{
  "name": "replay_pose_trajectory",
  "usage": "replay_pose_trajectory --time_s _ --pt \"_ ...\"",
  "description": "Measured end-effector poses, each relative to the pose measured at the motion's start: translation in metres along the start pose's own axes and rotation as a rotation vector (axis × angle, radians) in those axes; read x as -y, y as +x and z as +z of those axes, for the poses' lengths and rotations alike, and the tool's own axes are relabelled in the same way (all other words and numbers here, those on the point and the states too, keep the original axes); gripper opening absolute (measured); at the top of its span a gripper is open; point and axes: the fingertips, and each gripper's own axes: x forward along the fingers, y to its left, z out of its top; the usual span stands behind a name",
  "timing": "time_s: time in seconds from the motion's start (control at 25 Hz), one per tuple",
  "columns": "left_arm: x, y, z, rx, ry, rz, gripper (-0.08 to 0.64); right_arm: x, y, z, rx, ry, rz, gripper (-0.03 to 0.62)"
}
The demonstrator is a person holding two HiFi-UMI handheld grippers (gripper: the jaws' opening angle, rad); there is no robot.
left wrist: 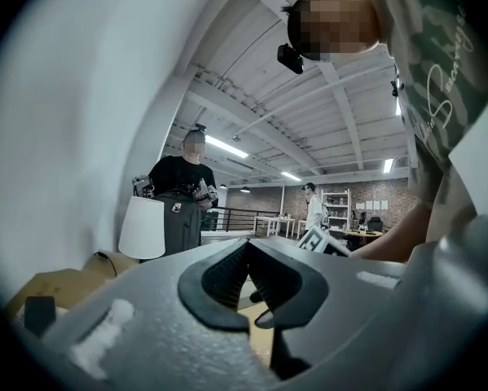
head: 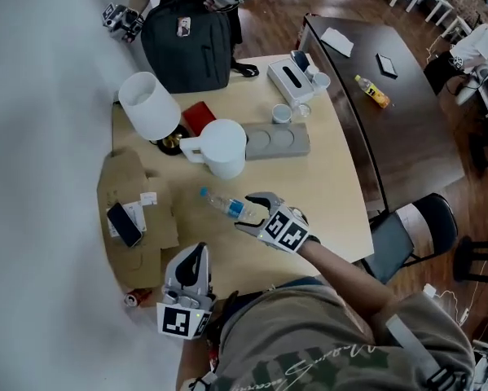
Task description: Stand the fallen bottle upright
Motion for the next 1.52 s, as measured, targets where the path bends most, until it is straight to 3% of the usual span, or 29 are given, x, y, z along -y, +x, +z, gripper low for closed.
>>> replay_pose_trajectory --time_s 0.2,0.48,0.64,0.8,0.92,1.12,1.2,1.28,1.52 --pt "-0.001 0.017 0.006 -0.005 -0.013 0.0 0.003 0.026 0.079 -0.042 -0.215 -0.002 0.009 0.31" --pt "0.002 0.026 -0.014 -0.055 -0.049 0.002 0.003 0.046 0.16 -0.08 -0.4 0.063 0.035 0.362" --pt "0.003 0.022 -0.022 -0.076 -0.091 0.002 0.003 0.042 0.184 -0.097 -0.47 0.043 0.043 0.358" --pt "-0.008 0.016 -0.029 -0.096 -0.097 0.041 0.003 0.041 0.193 -0.097 -0.458 -0.015 0.044 0.325" --pt "-0.015 0.013 -0.024 -0.075 -0.083 0.062 0.003 0.039 0.183 -0.086 -0.344 -0.038 0.051 0.318" --pt "-0.01 0.017 -0.018 -0.093 -0.076 0.046 0.003 0.02 0.108 -0.025 0.239 -0.113 0.107 0.318" --pt "-0.004 0.022 -0.016 -0.087 -0.074 0.03 0.003 0.015 0.077 -0.014 0.412 -0.153 0.107 0.316" --pt "0.003 0.027 -0.02 -0.093 -0.066 0.013 0.003 0.017 0.061 -0.017 0.497 -0.164 0.09 0.316" --pt "0.039 0.051 -0.025 -0.124 -0.071 -0.038 0.003 0.021 0.039 -0.027 0.615 -0.143 0.045 0.316"
